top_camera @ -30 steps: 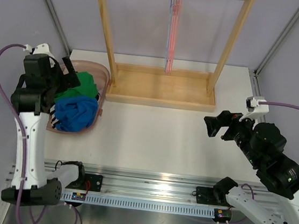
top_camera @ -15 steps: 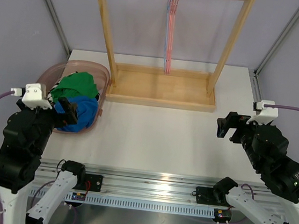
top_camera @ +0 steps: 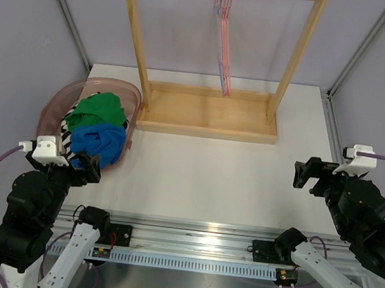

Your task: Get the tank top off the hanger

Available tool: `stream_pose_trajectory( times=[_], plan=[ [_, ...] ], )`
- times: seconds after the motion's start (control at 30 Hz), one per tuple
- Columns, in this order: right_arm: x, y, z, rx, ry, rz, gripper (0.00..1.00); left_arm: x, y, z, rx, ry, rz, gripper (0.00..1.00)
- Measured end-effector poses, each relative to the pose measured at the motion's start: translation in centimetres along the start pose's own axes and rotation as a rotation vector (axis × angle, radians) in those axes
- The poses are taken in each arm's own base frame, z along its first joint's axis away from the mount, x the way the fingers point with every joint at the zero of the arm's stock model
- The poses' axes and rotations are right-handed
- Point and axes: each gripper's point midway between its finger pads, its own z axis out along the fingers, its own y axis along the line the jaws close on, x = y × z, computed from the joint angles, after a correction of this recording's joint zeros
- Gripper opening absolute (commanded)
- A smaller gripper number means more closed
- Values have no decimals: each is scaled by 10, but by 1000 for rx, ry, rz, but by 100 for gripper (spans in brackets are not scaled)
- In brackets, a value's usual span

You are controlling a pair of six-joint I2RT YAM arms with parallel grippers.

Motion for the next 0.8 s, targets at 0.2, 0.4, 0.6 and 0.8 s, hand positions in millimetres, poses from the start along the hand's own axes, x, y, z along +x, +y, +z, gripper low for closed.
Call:
stream_pose_trajectory(
  times=[0.2,0.4,0.6,0.8],
  plan=[
    [6,-5,-1,10,-8,-1,100,21,1,-5,23,-8,-6,99],
    [23,-4,7,21,28,-28,99,21,0,-6,31,-20,-11,99],
    [24,-1,11,19,26,-26,99,21,-1,-6,36,-20,-11,99],
    [23,2,15,12,20,-21,100,21,-1,-6,37,-20,-11,99]
  ],
)
